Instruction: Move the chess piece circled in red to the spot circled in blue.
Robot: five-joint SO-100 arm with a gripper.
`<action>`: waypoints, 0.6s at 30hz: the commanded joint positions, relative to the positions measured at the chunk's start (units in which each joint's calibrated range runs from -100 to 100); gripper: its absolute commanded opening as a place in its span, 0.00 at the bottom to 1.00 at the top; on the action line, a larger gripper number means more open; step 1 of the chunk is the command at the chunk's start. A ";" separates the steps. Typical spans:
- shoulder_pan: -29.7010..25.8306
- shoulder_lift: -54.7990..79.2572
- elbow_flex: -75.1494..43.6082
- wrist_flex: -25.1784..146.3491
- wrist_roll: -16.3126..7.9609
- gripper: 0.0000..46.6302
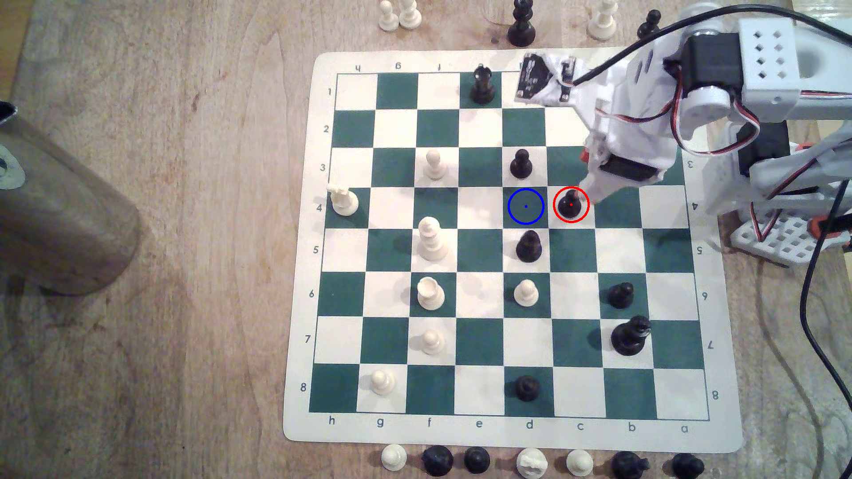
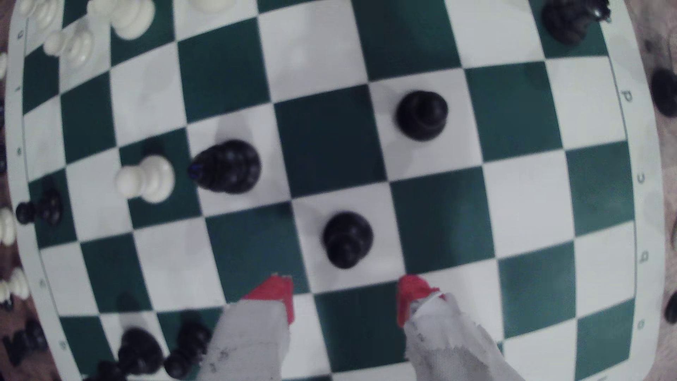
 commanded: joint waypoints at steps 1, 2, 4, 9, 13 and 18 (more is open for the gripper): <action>-0.46 2.50 -4.03 -2.00 -0.10 0.36; -0.46 3.27 -3.94 -2.41 -0.10 0.35; -0.38 4.29 -3.48 -3.47 -0.10 0.34; -0.62 6.66 -2.94 -5.19 0.05 0.34; -0.62 9.13 -2.94 -6.50 0.05 0.33; -0.69 13.28 -2.49 -8.96 -0.15 0.32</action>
